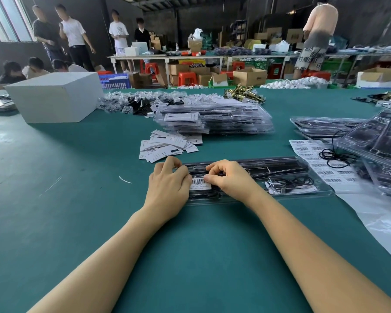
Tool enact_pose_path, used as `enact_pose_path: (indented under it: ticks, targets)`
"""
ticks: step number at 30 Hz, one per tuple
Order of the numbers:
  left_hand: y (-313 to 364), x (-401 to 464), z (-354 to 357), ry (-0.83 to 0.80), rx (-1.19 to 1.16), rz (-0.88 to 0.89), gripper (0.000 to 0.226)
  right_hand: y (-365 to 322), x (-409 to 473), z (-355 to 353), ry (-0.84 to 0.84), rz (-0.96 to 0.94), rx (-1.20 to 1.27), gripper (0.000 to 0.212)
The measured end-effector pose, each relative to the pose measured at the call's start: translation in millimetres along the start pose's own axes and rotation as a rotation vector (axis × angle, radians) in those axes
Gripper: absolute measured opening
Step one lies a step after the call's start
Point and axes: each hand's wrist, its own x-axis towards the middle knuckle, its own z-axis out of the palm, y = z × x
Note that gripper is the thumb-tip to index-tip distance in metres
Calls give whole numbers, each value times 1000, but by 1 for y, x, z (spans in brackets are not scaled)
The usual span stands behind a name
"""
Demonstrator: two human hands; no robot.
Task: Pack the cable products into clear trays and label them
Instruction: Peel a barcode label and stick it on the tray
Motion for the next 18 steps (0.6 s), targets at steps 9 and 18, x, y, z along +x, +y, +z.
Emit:
enact_pose_path:
  ticks: [9,18]
  targets:
    - [-1,1,3,-75,77,15,25,3,4,2,-4,-12,-83,22]
    - [-3,1,4,-128,106,22,29,4,4,3,-3,-30,-142,24]
